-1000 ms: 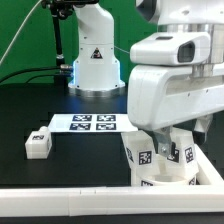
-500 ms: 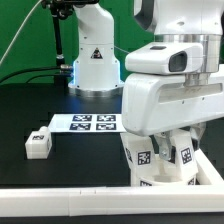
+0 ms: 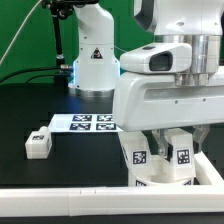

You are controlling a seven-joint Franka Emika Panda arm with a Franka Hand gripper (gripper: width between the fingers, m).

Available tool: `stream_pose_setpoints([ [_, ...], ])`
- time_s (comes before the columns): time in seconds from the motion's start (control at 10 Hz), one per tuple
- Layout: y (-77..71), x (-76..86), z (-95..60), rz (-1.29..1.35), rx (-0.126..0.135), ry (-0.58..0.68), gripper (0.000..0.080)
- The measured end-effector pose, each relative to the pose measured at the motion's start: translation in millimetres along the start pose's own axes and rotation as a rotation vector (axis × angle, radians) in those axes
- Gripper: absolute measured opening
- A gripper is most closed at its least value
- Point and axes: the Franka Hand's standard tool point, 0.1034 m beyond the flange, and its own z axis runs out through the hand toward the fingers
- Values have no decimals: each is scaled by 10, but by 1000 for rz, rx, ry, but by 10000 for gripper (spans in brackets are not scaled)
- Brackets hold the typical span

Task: Assemble stool

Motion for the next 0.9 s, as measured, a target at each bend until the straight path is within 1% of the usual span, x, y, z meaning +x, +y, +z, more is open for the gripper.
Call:
stream_pose_setpoints([
  [0.1,7,40,7,129,1,2,335],
  [0.2,-22,81,6,235,2,7,335],
  [0.3,-31,93,17,370,5,5,337],
  [0.4,-16,98,21,490,15,2,337],
  [0.5,-11,103,25,592,19,2,337],
  [0.6,2,111,26,718,32,3,337],
  [0.7,6,111,27,806,36,2,337],
  [0.9,1,83,13,1006,63,-5,337],
])
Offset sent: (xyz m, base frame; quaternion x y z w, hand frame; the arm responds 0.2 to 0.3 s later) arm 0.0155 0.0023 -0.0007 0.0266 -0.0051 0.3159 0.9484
